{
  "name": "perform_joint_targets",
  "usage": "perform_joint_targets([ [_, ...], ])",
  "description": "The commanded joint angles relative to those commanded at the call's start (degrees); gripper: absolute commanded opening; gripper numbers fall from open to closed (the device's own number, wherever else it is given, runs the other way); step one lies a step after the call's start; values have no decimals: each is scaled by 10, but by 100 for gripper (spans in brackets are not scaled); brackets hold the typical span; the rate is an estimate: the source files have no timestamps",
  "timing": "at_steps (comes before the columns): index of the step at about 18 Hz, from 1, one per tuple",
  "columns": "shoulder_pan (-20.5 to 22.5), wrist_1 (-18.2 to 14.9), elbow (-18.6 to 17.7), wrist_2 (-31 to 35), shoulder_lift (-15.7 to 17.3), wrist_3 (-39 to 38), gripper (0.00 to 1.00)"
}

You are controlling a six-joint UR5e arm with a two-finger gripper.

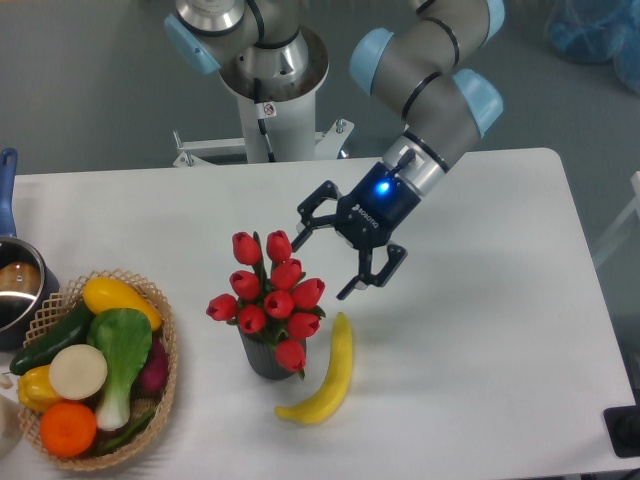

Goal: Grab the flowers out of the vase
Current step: 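Lower the open gripper around the tulip stems above the grey vase, then close the gripper on the tulip stems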

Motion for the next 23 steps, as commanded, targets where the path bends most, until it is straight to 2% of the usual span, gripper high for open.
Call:
perform_joint_targets([
  [8,-12,2,9,0,-20,11,100],
  [15,-35,23,16,0,-39,10,100],
  [23,-44,30,15,1,-46,10,100],
])
